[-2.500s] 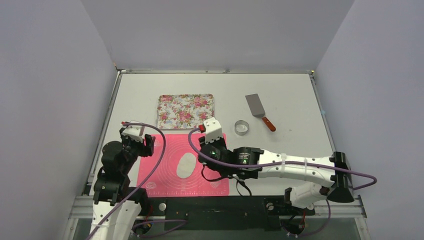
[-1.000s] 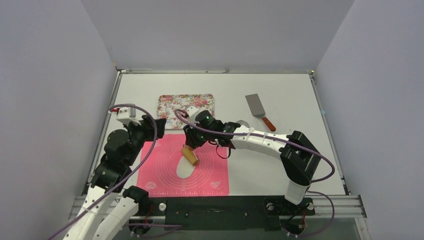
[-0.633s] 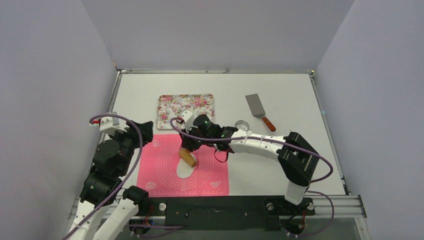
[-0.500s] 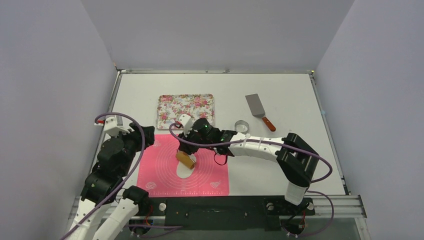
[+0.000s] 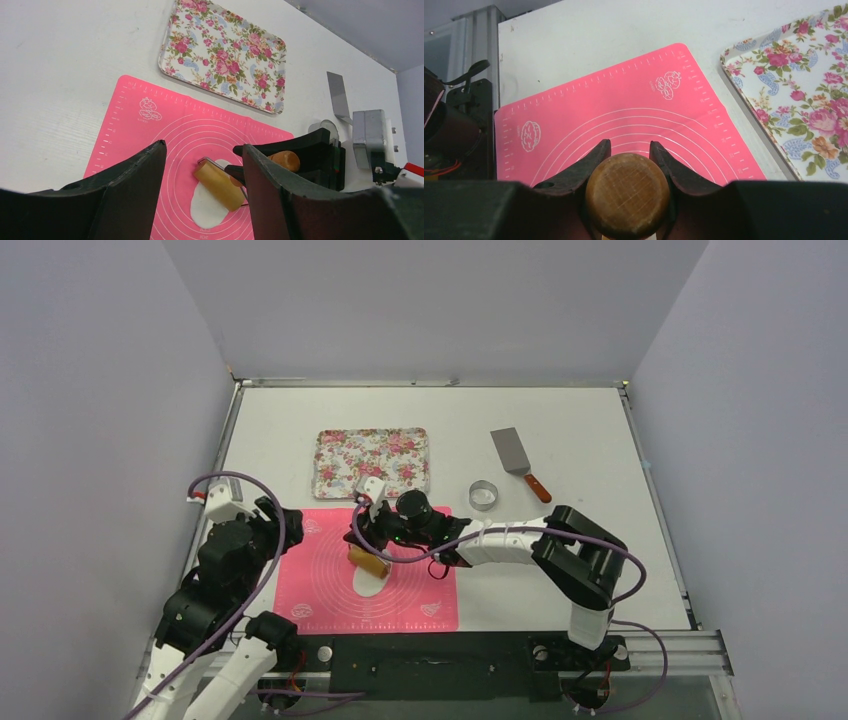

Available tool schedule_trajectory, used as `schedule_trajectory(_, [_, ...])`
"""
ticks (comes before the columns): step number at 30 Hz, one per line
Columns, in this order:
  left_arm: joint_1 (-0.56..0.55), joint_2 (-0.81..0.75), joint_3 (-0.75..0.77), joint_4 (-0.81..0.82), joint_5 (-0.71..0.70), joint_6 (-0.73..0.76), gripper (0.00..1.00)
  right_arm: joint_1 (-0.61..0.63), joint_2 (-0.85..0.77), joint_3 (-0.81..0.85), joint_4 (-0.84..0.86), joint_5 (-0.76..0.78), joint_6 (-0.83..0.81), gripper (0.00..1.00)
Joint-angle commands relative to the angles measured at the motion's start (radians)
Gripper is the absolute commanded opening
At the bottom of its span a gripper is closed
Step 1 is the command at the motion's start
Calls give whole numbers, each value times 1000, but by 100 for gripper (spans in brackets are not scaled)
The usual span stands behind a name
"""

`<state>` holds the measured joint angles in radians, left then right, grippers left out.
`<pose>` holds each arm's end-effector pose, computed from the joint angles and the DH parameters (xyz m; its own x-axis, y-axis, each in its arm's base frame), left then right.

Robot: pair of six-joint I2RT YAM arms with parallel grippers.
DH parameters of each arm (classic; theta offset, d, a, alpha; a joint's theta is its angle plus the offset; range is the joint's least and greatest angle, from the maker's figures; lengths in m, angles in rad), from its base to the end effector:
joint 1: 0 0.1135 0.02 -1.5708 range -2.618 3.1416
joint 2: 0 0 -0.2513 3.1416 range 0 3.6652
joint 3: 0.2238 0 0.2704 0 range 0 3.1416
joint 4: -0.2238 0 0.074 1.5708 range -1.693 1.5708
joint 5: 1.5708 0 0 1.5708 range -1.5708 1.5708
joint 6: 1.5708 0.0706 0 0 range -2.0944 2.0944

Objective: Roll out the dumpling wrappers from the dough
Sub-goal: Flatten out the dough on the work surface.

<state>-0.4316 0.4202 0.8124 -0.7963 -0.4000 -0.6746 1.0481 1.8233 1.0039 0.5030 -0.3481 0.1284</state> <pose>0.1378 -0.0332 0.3176 -0.3164 -0.4876 -0.8137 -0.1761 0.8731 -0.4547 0.1988 0.3933 0.1615 -0.2791 -0.2433 -0.9289 -0.9484 0.2214 0.2270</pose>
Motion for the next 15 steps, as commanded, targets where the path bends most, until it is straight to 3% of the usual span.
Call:
schedule_trajectory(1, [-10, 6, 40, -23, -20, -21, 55, 65, 129, -148, -161, -83, 72, 0])
schedule_trajectory(15, [-32, -10, 65, -73, -23, -46, 55, 91, 46, -254, 49, -10, 224, 0])
